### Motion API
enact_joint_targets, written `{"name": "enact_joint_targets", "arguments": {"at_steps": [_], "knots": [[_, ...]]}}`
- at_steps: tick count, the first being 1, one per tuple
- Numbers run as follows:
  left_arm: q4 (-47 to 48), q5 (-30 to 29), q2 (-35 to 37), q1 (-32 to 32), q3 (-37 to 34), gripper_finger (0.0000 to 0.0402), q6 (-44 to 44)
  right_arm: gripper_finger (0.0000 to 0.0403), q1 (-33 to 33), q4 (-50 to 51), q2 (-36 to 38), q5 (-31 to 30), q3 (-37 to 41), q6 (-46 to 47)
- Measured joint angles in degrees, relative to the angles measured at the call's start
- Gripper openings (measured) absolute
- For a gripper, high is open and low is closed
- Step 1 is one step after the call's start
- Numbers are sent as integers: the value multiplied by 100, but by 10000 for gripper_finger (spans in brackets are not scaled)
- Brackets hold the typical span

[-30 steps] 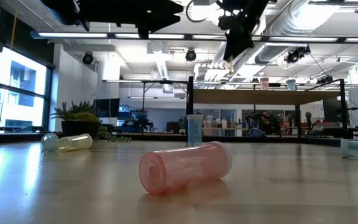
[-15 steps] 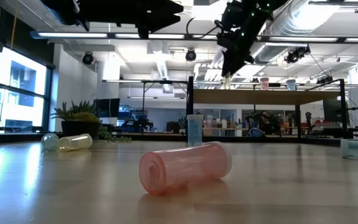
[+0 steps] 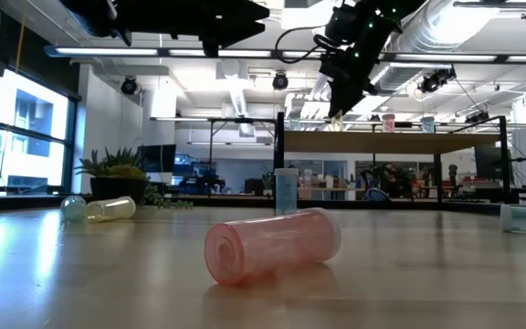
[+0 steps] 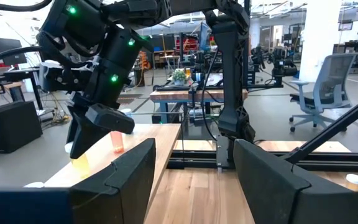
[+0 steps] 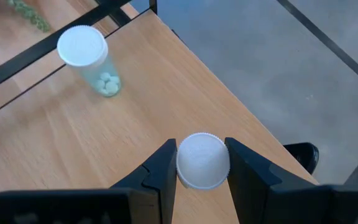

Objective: Pick and place medicine bottles onto shelf by color
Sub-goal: Put the yellow pill bottle on the shelf

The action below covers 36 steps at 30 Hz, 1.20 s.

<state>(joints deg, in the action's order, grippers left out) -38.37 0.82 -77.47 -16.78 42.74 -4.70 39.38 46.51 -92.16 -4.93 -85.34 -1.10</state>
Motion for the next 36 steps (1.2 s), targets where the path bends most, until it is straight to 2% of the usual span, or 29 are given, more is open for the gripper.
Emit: {"name": "enact_joint_targets", "arguments": {"at_steps": [14,22,36], "knots": [[0,2,0,0,-2,207,1,105,-129,47,-41,-181,0,406],[2,2,0,36,-2,207,1,105,-269,-42,-90,-713,2,634],[11,4,0,85,-2,207,1,106,-269,182,-142,-614,-2,765]]}}
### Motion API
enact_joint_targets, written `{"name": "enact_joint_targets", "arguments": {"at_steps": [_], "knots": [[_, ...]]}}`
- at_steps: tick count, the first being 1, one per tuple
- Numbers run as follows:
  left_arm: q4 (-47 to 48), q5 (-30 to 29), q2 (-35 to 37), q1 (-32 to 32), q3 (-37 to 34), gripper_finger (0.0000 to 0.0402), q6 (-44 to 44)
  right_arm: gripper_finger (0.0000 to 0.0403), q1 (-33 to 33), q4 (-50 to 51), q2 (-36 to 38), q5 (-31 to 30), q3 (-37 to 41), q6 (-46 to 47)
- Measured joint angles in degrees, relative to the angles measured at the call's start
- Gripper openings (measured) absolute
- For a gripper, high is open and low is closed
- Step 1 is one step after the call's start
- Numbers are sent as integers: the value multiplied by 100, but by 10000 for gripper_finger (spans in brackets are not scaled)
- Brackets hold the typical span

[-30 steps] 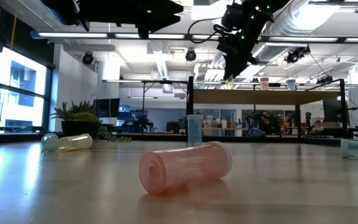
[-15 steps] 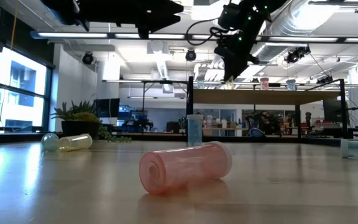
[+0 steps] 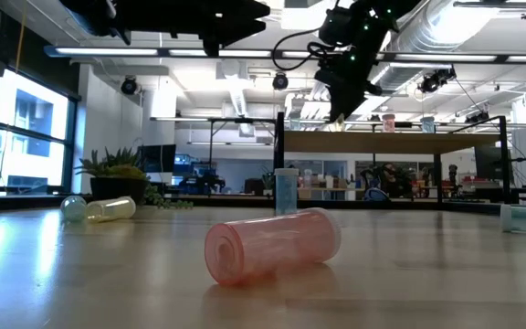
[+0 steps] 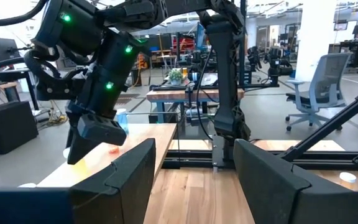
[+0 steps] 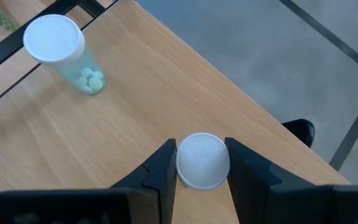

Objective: Pick and place medicine bottles onto shelf by color
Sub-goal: Put the yellow pill bottle on the shelf, then adjust the pink bottle on the shelf

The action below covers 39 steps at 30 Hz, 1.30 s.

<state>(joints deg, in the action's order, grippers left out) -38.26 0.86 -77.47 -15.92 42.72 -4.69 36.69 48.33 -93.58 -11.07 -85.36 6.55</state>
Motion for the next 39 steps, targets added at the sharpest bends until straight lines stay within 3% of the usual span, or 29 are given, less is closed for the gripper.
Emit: {"name": "enact_joint_targets", "arguments": {"at_steps": [15,39], "knots": [[2,-2,0,2,0,207,0,143,0,62,-7,-243,-1,-145],[-9,-4,0,2,0,207,0,145,4,57,421,-250,-5,-206]]}}
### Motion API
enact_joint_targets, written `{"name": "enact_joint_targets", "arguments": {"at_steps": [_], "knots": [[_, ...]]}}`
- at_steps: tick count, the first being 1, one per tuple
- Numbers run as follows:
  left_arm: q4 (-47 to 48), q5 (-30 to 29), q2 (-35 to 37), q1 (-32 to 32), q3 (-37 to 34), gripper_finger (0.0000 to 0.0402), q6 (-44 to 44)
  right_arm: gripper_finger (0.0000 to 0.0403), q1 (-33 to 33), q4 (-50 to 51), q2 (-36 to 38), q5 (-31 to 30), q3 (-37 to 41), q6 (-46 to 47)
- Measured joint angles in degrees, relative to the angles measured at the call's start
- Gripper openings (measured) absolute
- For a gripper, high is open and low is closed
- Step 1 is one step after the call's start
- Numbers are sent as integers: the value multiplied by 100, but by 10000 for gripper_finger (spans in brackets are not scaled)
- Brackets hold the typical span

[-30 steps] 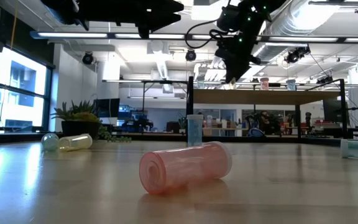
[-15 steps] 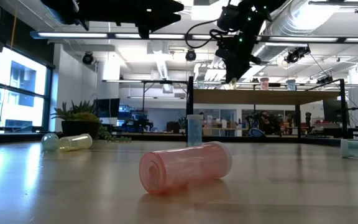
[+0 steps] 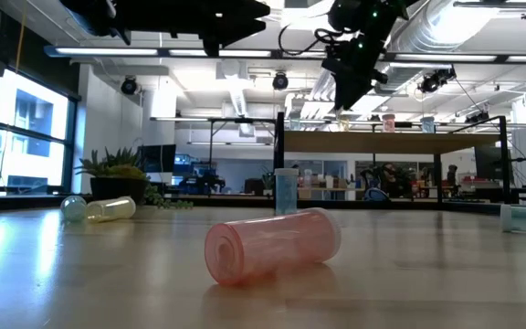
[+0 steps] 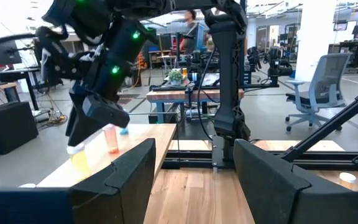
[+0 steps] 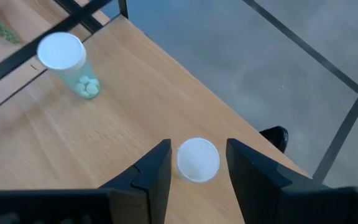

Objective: Pick and place medicine bottles onto shelf by color
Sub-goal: Adjust the pink bottle on the shelf

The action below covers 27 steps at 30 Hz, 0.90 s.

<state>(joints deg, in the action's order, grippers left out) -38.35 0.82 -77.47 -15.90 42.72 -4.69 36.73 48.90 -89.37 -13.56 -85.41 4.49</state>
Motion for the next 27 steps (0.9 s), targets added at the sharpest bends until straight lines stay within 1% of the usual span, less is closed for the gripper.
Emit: {"name": "enact_joint_targets", "arguments": {"at_steps": [10,15,23,27], "knots": [[7,0,0,0,0,207,-2,145,-42,380,640,49,-2,-191],[85,0,0,0,0,207,-2,144,-55,879,903,352,-2,-191],[142,0,-2,0,0,207,-1,144,-197,1858,1031,623,-2,-136],[144,0,-4,0,0,207,0,144,-292,2258,985,652,-2,90]]}}
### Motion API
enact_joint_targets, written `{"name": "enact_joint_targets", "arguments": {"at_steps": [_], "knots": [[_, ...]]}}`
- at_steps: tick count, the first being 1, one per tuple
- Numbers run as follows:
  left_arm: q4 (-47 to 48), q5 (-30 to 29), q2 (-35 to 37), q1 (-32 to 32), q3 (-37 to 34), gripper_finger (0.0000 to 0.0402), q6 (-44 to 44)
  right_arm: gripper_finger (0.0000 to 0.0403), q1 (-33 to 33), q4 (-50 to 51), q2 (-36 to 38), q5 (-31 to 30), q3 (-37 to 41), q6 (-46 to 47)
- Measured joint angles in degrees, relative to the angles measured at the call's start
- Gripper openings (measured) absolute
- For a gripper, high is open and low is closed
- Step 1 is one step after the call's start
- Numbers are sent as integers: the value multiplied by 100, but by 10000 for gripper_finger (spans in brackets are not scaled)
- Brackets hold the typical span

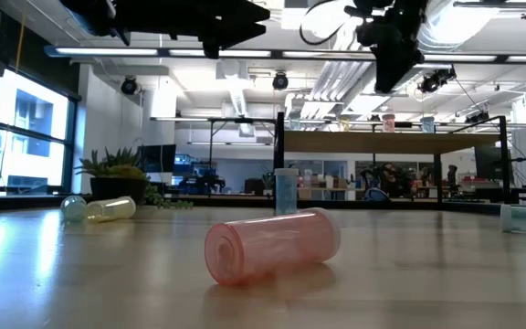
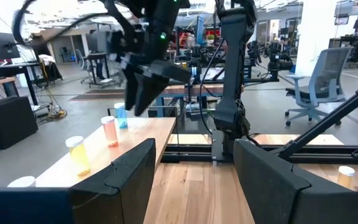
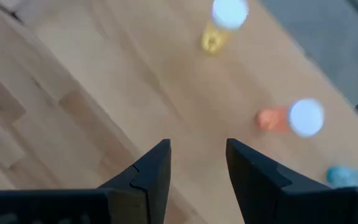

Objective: Pick and place medicine bottles onto shelf by color
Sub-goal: Adjust the pink bottle on the shelf

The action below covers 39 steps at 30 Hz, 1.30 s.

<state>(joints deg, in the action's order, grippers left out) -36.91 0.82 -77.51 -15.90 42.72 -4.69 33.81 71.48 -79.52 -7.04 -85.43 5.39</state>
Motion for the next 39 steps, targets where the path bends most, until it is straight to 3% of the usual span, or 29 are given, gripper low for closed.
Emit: {"name": "enact_joint_targets", "arguments": {"at_steps": [9,19,26,39], "knots": [[4,0,2,0,0,207,-2,144,-134,54,57,-140,271,232],[9,0,2,-2,0,207,-2,144,-128,-1482,674,-109,1926,365],[13,0,1,-1,0,207,-2,144,60,-2381,698,-455,2408,365],[24,0,2,0,0,207,-2,144,397,-2896,698,-775,2820,310]]}}
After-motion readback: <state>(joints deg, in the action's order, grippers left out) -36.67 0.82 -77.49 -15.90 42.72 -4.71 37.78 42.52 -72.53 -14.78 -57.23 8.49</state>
